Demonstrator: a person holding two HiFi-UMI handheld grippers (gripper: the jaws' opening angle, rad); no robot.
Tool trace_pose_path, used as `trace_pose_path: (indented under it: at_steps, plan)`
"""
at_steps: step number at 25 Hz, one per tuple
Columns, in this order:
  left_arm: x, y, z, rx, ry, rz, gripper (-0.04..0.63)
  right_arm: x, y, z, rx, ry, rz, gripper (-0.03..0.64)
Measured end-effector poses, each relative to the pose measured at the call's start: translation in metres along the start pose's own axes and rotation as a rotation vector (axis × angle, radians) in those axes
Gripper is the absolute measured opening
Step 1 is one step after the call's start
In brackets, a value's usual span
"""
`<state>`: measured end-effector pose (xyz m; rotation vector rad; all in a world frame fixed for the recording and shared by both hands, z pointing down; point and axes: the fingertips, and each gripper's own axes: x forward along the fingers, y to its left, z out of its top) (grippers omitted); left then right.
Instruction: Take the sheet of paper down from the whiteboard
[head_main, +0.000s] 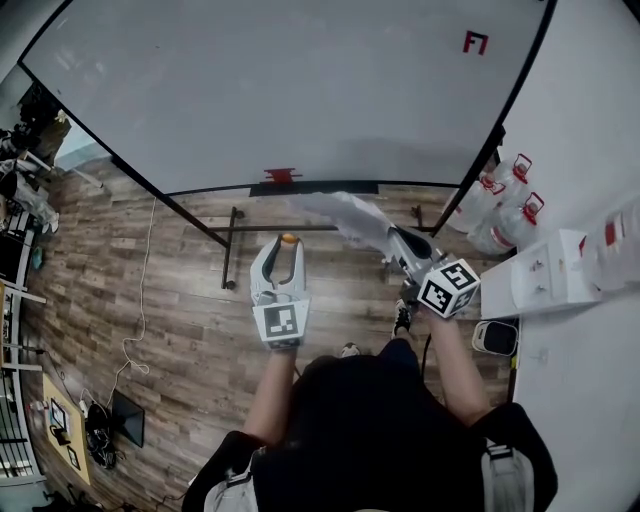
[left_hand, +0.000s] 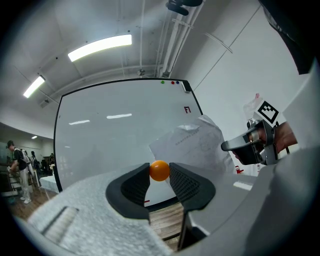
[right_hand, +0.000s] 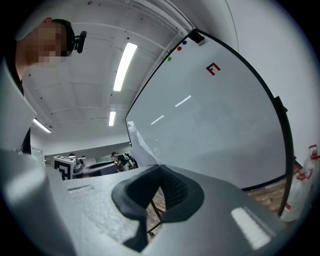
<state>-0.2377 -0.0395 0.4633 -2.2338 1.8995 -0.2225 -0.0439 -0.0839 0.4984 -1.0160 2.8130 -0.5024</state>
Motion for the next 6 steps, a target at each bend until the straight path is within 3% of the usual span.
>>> trace_pose_path:
  at_steps: [6]
  plan:
    - [0.0070,0.0026,-0.0037,-0.007,0.002,-0.005,0.130,0.0061,-0.0043,-0.0005,0.001,0.006,-0.005,0.003]
